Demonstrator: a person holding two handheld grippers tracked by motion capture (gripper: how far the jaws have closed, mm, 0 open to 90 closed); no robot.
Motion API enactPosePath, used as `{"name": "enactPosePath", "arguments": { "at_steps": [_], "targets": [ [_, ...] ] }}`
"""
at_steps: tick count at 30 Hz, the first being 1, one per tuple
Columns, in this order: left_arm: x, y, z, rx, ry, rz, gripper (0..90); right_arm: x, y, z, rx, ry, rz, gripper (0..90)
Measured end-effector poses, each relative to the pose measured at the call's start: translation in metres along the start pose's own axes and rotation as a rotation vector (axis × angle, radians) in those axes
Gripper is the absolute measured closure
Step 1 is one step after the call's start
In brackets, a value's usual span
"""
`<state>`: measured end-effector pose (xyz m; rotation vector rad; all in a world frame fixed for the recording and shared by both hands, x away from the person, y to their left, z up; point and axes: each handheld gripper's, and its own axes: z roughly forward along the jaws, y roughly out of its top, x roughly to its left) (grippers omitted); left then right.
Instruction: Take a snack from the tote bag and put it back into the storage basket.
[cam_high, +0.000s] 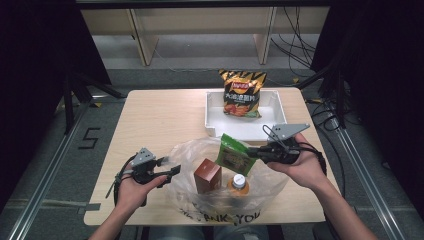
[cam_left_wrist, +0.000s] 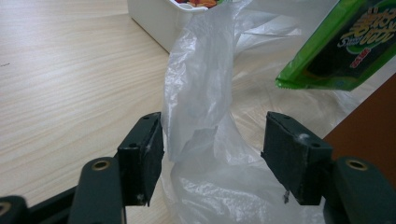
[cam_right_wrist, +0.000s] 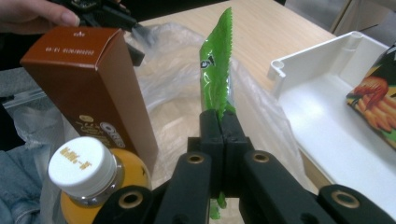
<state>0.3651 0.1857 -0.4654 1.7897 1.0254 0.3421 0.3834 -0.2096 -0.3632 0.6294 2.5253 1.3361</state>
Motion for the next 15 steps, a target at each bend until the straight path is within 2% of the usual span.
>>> {"name": "enactPosePath", "arguments": {
  "at_steps": [1, 6, 7, 8, 11, 12, 13, 14, 15],
  "targets": [
    [0.000, 0.000, 0.000, 0.001, 0.000, 0.000, 37.6, -0.001, 0.002, -0.001, 0.003, 0.010, -0.004, 90.0],
    [0.000, 0.000, 0.000, 0.004, -0.004, 0.012, 37.6, -0.003, 0.010, -0.007, -0.025, -0.015, -0.003, 90.0],
    [0.000, 0.000, 0.000, 0.003, -0.005, 0.007, 37.6, -0.005, 0.011, -0.008, -0.027, -0.012, -0.018, 90.0],
    [0.000, 0.000, 0.000, 0.005, 0.004, 0.003, 37.6, -0.004, 0.012, -0.008, -0.033, -0.015, 0.000, 90.0],
    [0.000, 0.000, 0.000, 0.001, -0.001, 0.001, 37.6, -0.008, 0.015, -0.011, -0.037, -0.014, -0.009, 90.0],
    [0.000, 0.000, 0.000, 0.001, 0.000, 0.001, 37.6, -0.008, 0.016, -0.011, -0.058, -0.024, 0.002, 90.0],
    [0.000, 0.000, 0.000, 0.001, -0.001, 0.001, 37.7, -0.009, 0.017, -0.012, -0.044, -0.016, -0.003, 90.0],
    [0.000, 0.000, 0.000, 0.001, 0.000, 0.001, 37.7, -0.009, 0.017, -0.012, -0.053, -0.011, 0.011, 90.0],
    [0.000, 0.000, 0.000, 0.001, -0.001, 0.000, 37.7, -0.010, 0.018, -0.014, -0.048, -0.011, 0.000, 90.0]
  ]
}}
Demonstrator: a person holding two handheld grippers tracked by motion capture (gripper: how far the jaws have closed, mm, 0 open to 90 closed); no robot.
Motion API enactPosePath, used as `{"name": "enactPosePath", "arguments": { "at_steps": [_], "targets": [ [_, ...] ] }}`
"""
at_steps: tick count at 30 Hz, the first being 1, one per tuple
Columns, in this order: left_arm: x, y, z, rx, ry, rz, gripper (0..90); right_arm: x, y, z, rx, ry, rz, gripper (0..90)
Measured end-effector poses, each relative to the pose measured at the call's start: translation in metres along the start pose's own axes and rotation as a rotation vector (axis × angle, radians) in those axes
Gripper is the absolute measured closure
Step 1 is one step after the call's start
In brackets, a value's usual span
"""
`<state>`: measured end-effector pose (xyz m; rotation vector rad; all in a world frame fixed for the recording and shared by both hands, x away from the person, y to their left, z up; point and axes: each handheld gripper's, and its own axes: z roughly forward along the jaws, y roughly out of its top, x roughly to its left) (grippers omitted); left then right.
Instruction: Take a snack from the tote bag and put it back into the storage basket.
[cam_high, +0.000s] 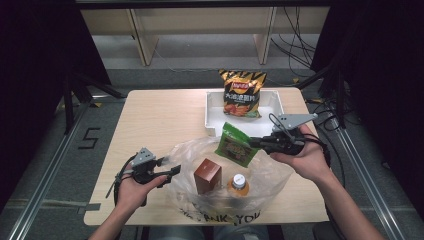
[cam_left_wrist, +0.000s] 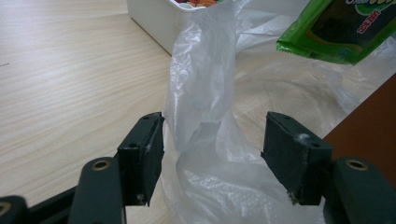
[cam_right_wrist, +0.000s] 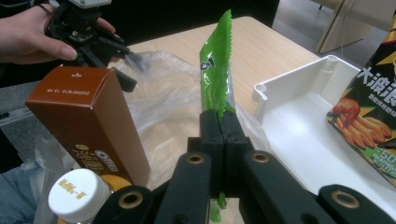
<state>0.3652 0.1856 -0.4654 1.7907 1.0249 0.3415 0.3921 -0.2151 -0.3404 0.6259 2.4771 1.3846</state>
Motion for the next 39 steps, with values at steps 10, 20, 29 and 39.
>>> {"name": "enactPosePath", "arguments": {
  "at_steps": [10, 20, 29, 39],
  "targets": [
    [0.000, 0.000, 0.000, 0.000, -0.005, 0.012, 37.7, -0.003, 0.007, -0.005, -0.030, -0.014, -0.004, 90.0],
    [-0.001, 0.000, 0.001, 0.003, -0.006, 0.010, 37.9, -0.002, 0.016, -0.010, -0.067, -0.012, 0.013, 90.0],
    [-0.002, -0.001, 0.004, 0.008, -0.011, 0.018, 39.1, -0.001, 0.021, -0.014, -0.094, -0.025, 0.008, 90.0],
    [-0.002, -0.001, 0.004, 0.008, -0.011, 0.015, 38.7, -0.005, 0.030, -0.023, -0.112, -0.034, -0.002, 90.0]
  ]
}}
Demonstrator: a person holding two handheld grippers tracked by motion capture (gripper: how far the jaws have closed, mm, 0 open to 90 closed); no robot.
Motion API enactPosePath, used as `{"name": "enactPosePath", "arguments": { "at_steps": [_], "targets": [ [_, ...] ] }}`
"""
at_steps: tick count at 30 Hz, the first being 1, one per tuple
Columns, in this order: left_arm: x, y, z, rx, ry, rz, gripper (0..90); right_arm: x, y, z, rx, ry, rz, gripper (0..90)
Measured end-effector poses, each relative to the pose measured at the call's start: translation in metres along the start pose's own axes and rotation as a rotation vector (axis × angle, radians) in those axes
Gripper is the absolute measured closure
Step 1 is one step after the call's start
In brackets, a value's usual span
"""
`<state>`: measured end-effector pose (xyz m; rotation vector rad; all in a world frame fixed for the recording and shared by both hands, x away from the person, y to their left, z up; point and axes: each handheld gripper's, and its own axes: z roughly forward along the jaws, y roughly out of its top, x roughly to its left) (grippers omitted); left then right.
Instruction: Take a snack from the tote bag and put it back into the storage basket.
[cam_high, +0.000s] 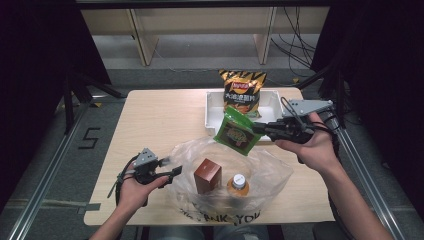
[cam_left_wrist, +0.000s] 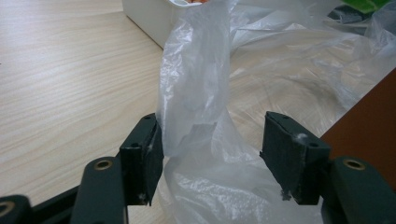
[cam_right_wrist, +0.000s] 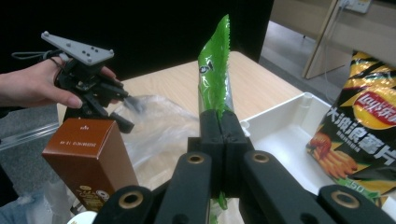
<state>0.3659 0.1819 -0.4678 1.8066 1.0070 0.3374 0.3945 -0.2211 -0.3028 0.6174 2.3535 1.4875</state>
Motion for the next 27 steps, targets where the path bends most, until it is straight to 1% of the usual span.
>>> {"name": "enactPosePath", "arguments": {
  "at_steps": [2, 3, 4, 5, 6, 7, 8, 9, 10, 11, 13, 14, 15, 16, 18, 19, 20, 21, 22, 23, 24, 25, 26, 27],
  "targets": [
    [0.000, 0.000, 0.000, 0.001, 0.000, 0.000, 38.7, 0.000, 0.002, -0.001, -0.011, -0.013, 0.002, 90.0],
    [0.000, 0.000, 0.000, 0.000, 0.000, 0.000, 38.8, -0.001, 0.004, -0.003, -0.006, -0.005, -0.002, 90.0],
    [0.000, 0.000, 0.000, 0.000, -0.001, 0.000, 38.7, -0.003, 0.005, -0.003, -0.021, -0.013, -0.017, 90.0],
    [0.000, 0.000, 0.000, 0.000, -0.001, 0.000, 38.8, -0.003, 0.006, -0.004, -0.022, -0.020, -0.014, 90.0],
    [0.000, 0.000, 0.000, 0.000, -0.001, 0.000, 38.8, -0.002, 0.008, -0.006, -0.010, -0.013, 0.011, 90.0],
    [0.000, 0.000, 0.000, 0.000, -0.001, 0.000, 38.8, -0.003, 0.008, -0.005, -0.020, -0.013, 0.011, 90.0],
    [0.000, 0.000, 0.000, 0.001, -0.001, 0.000, 38.8, -0.004, 0.009, -0.007, -0.012, -0.012, 0.009, 90.0],
    [0.000, 0.000, 0.000, 0.001, 0.000, 0.001, 38.7, -0.003, 0.010, -0.006, -0.022, -0.008, 0.023, 90.0],
    [0.000, 0.000, 0.000, 0.001, 0.000, 0.001, 38.8, -0.004, 0.011, -0.007, -0.016, -0.011, 0.014, 90.0],
    [0.000, 0.000, 0.000, 0.001, -0.001, 0.001, 38.8, -0.005, 0.012, -0.007, -0.022, -0.017, 0.000, 90.0],
    [0.000, 0.000, 0.000, 0.001, 0.000, 0.001, 38.8, -0.004, 0.012, -0.009, -0.022, -0.025, 0.026, 90.0],
    [0.000, 0.000, 0.000, 0.002, -0.001, 0.003, 38.8, -0.005, 0.013, -0.008, -0.029, -0.011, 0.008, 90.0],
    [0.000, 0.000, 0.000, 0.004, -0.001, 0.003, 38.8, -0.005, 0.014, -0.009, -0.027, -0.014, 0.014, 90.0],
    [0.000, 0.000, 0.000, 0.004, -0.001, 0.003, 38.8, -0.005, 0.014, -0.009, -0.039, -0.028, 0.010, 90.0],
    [0.000, 0.000, 0.000, 0.002, -0.002, 0.002, 38.8, -0.005, 0.015, -0.010, -0.032, -0.017, 0.019, 90.0],
    [0.000, 0.000, 0.000, 0.002, -0.002, 0.003, 38.8, -0.006, 0.016, -0.010, -0.041, -0.017, 0.018, 90.0],
    [0.000, 0.000, 0.000, 0.001, -0.001, 0.002, 38.8, -0.007, 0.016, -0.010, -0.046, -0.018, 0.007, 90.0],
    [0.000, 0.000, 0.000, 0.001, -0.001, 0.002, 38.8, -0.006, 0.017, -0.011, -0.044, -0.023, 0.011, 90.0],
    [0.000, 0.000, 0.000, 0.001, -0.001, 0.001, 38.8, -0.006, 0.018, -0.012, -0.046, -0.028, 0.028, 90.0],
    [0.000, 0.000, 0.000, 0.001, -0.001, 0.001, 38.8, -0.008, 0.018, -0.011, -0.057, -0.015, 0.009, 90.0],
    [0.000, 0.000, 0.000, 0.001, -0.002, 0.001, 38.8, -0.007, 0.019, -0.013, -0.048, -0.029, 0.017, 90.0],
    [0.000, 0.000, 0.000, 0.002, -0.002, 0.002, 38.8, -0.007, 0.019, -0.013, -0.050, -0.032, 0.025, 90.0],
    [0.000, 0.000, 0.000, 0.001, -0.001, 0.001, 38.8, -0.010, 0.020, -0.012, -0.088, -0.059, -0.013, 90.0],
    [0.000, 0.000, 0.000, 0.001, -0.001, 0.001, 38.8, -0.009, 0.020, -0.013, -0.070, -0.041, 0.011, 90.0]
  ]
}}
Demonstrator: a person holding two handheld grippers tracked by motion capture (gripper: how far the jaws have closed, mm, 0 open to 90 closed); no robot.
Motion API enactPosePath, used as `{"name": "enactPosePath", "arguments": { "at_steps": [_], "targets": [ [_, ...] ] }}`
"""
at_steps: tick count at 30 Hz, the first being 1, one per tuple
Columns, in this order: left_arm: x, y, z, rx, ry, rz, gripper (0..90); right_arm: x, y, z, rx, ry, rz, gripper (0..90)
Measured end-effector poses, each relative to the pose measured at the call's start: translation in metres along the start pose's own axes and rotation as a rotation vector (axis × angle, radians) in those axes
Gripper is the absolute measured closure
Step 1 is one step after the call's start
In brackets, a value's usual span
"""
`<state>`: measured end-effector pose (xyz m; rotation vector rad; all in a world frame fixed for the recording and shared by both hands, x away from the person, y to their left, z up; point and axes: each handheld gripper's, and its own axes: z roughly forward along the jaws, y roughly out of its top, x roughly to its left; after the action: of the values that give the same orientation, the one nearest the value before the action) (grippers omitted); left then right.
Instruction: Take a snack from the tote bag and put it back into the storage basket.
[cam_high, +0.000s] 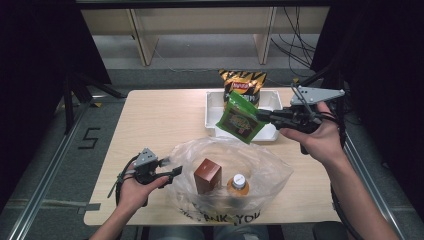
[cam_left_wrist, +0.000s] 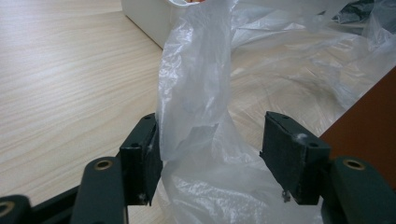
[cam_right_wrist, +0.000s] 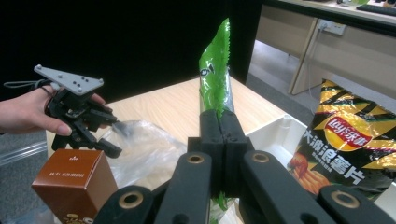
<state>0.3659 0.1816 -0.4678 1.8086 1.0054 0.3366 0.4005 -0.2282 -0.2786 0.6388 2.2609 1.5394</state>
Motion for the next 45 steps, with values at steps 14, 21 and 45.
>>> {"name": "enactPosePath", "arguments": {
  "at_steps": [14, 21, 45],
  "targets": [
    [0.000, 0.000, -0.001, -0.005, -0.001, 0.005, 38.8, -0.016, -0.001, 0.009, 0.011, -0.059, 0.011, 90.0],
    [0.001, 0.000, -0.002, 0.000, 0.003, 0.006, 38.8, -0.025, -0.001, 0.017, 0.038, -0.085, 0.005, 90.0],
    [0.002, 0.000, -0.002, 0.002, 0.003, -0.001, 38.7, -0.061, -0.010, 0.051, 0.094, -0.132, 0.058, 90.0]
  ]
}}
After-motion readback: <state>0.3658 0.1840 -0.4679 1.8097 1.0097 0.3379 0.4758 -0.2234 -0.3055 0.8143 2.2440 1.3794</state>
